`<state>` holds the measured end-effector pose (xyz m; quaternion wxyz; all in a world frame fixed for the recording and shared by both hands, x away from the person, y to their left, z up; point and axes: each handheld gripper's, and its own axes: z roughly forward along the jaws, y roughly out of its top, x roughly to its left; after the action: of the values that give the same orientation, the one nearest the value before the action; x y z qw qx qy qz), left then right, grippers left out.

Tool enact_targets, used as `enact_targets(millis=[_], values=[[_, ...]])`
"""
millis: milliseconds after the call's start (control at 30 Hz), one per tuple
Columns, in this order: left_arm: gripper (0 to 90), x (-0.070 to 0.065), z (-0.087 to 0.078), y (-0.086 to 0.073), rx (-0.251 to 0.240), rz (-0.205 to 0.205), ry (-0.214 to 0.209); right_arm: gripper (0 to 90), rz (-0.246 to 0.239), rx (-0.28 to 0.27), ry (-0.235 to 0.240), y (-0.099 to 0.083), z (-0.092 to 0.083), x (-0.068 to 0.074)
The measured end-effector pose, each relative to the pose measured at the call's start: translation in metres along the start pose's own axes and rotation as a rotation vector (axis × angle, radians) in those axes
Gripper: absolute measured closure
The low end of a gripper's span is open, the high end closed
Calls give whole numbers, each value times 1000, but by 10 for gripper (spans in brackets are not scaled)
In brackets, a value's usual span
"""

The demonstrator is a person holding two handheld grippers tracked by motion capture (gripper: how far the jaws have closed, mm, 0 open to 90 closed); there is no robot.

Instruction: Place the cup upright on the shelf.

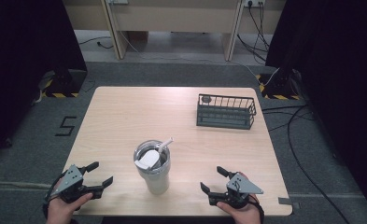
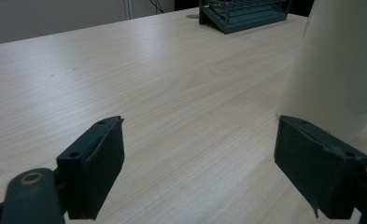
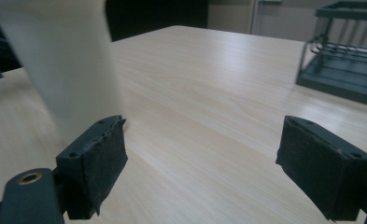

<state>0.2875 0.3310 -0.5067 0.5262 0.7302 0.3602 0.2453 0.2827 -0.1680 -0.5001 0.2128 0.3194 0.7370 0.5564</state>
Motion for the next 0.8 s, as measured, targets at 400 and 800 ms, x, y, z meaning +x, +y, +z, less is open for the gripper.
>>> enact_targets(millis=[400,800], values=[[156,0,-1,1,-4,10,3,159,-36,-21,88,13,12,26],[155,-1,-1,1,-5,10,0,162,-63,-29,161,24,33,44]])
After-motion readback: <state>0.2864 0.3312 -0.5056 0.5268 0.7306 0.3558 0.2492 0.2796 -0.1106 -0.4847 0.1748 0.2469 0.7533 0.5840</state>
